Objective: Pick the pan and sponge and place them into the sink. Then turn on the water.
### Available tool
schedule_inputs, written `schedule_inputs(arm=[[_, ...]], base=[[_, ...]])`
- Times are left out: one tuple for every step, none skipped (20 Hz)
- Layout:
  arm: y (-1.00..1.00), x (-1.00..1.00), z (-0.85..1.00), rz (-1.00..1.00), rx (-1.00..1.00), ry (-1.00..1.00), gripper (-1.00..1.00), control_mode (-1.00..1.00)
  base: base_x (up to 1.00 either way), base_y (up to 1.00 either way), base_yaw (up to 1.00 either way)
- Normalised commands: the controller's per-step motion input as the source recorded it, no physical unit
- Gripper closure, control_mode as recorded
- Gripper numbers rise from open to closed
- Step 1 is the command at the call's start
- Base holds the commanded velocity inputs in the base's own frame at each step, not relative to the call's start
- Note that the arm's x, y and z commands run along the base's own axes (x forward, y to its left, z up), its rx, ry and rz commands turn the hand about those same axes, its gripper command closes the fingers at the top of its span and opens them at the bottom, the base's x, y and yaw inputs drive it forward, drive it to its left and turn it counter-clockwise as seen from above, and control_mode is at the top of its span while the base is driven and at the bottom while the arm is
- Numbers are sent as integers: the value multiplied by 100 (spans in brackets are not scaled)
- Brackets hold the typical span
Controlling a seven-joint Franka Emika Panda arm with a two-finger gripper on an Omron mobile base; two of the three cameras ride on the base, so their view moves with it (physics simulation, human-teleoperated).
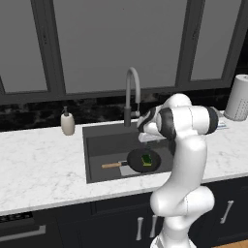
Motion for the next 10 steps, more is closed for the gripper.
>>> schedule_inputs(arm=[[0, -16, 53, 0, 3, -15, -100, -100], [0, -26, 54, 0, 5, -19, -100, -100], [-18, -29, 53, 1, 8, -19, -100, -100], [-14, -23, 51, 1, 7, -20, -100, -100], [-14, -19, 53, 0, 5, -17, -100, -100], [-14, -16, 46, 0, 3, -21, -100, -100], [-10, -19, 43, 0, 1, -27, -100, -100], [-8, -16, 49, 0, 1, -31, -100, -100], [-11, -21, 54, 0, 1, -35, -100, -100], [-11, -23, 49, 0, 1, -34, -100, -100]], base=[[0, 0, 0], [0, 0, 0], [0, 0, 0], [0, 0, 0], [0, 0, 0], [0, 0, 0], [0, 0, 0], [0, 0, 0], [0, 0, 0], [0, 0, 0]])
